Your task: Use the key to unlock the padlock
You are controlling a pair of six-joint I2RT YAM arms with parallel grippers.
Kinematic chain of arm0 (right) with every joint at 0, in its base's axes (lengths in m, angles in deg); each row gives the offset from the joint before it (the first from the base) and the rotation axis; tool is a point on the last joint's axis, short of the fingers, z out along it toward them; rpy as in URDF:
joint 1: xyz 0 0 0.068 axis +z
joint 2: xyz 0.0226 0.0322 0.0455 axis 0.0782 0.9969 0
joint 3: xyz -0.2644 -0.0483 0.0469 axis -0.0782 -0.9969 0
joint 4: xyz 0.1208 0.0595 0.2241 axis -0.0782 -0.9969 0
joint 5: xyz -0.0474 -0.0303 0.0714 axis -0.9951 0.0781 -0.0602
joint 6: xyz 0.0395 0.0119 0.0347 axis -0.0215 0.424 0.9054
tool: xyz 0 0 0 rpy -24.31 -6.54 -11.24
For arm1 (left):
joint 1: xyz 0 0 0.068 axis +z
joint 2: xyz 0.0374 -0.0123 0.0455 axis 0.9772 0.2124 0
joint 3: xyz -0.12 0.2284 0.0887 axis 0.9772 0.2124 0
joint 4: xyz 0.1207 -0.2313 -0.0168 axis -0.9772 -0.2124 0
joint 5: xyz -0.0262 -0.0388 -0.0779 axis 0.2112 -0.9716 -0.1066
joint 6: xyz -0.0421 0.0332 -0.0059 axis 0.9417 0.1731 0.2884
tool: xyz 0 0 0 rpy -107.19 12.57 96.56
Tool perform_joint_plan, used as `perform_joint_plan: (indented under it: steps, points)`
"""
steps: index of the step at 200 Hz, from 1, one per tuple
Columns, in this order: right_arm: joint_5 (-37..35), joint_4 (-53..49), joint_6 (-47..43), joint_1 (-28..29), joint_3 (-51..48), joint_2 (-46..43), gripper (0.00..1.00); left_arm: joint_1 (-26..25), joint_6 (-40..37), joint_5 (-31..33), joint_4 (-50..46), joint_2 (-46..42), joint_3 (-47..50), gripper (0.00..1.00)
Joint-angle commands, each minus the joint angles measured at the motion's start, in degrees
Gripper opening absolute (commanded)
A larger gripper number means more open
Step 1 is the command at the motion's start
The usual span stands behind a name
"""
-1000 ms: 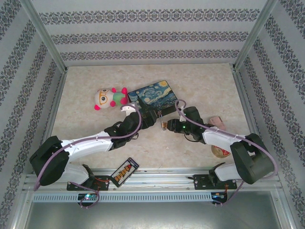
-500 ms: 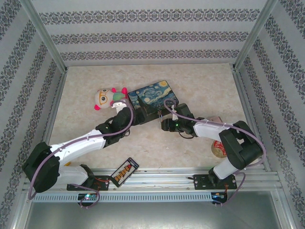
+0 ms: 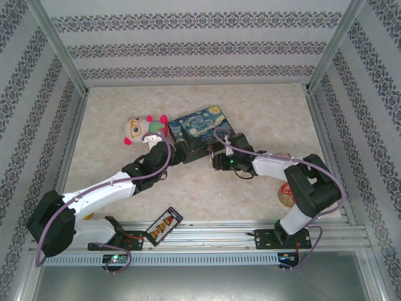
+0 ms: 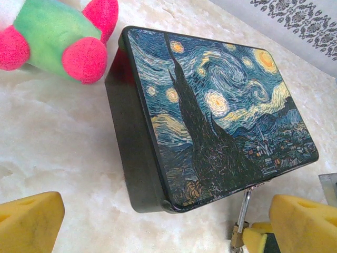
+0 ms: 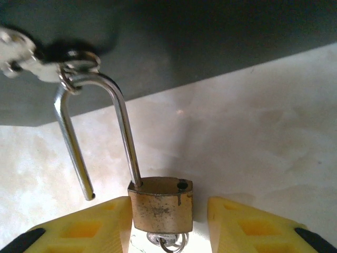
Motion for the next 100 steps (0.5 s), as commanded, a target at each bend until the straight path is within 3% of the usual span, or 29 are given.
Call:
perform_joint_plan:
  steps: [1,100]
  points:
    - [2.5,0.4,-0.6,-1.3,1.4,-3.0,0.4,0.7,-1.9,0.0,-0.5,-0.9,0.9,0.99]
    - [12.3,7.8,2.7,-4.6,4.7,4.4,0.33,2.7,-6.1,1.9,-5.1,2.9,-2.7,0.99]
